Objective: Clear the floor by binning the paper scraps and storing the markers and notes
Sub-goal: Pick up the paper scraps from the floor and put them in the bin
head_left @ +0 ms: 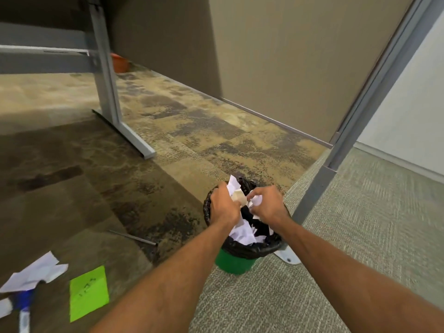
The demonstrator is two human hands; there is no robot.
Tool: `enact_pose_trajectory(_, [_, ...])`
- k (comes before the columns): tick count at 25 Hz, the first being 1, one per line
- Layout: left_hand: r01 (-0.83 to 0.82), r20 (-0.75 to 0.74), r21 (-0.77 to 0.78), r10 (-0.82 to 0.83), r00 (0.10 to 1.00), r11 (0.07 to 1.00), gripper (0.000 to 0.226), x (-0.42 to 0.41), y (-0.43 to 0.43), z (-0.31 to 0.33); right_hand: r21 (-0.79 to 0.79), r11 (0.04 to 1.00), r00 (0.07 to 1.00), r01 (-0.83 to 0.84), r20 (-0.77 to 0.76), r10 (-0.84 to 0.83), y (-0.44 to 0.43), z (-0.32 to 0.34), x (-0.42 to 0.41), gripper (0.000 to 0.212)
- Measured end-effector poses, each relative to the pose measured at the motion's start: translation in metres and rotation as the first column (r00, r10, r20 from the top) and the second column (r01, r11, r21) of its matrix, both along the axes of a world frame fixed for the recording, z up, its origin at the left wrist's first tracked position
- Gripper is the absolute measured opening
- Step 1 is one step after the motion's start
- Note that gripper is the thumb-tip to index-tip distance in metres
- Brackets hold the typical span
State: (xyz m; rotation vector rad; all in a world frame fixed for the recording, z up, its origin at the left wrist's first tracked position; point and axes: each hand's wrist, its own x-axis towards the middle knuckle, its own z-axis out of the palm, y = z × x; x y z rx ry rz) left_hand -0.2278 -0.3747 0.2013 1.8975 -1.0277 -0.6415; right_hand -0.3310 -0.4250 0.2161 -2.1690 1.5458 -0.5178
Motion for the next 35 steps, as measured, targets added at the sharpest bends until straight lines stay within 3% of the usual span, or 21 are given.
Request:
enact_pose_trajectory(6, [0.2,0.096,0.078,-0.207,0.973,0.977,0.062,-0.007,-0.008,-0.014,0.124,0.991,0.995,-0.041,-0.085,0.052,-0.001,-0.017,-0.003,0.057])
enact_pose_trajectory(11, [0.27,0.337,0.077,-0.28,0.899,0.96,0.06,0.011,0.011,-0.018,0.063,0.998,0.986,-0.027,-0.161,0.037,0.005,-0.007,0.001,0.054])
enact_pose_trajectory(15, [0.18,0.51,0.137,-0.225,0.83,0.974,0.056,0.045,0.05,-0.006,-0.045,0.99,0.96,-0.132,-0.256,0.117,0.019,0.012,0.031,0.046])
enact_pose_trajectory(19, [0.025,0.551,0.18,-0.122,0.826,0.983,0.055,0.11,0.12,-0.008,-0.11,0.927,0.901,-0.359,-0.301,0.313,0.058,0.023,0.116,0.046])
enact_pose_trajectory(23, [-0.139,0.564,0.279,-0.045,0.824,0.95,0.053,0.186,0.208,-0.034,-0.012,0.817,0.763,-0.576,-0.366,0.533,0.12,0.006,0.218,0.048])
enact_pose_trajectory(28, [-0.331,0.588,0.438,0.012,0.809,0.836,0.055,0.268,0.336,-0.084,0.081,0.606,0.535,-0.792,-0.386,0.751,0.195,-0.044,0.318,0.05])
enact_pose_trajectory(35, [-0.473,0.486,0.556,0.194,0.852,0.683,0.074,0.325,0.43,-0.157,0.236,0.57,0.5,-0.787,-0.297,0.814,0.24,-0.155,0.385,0.052])
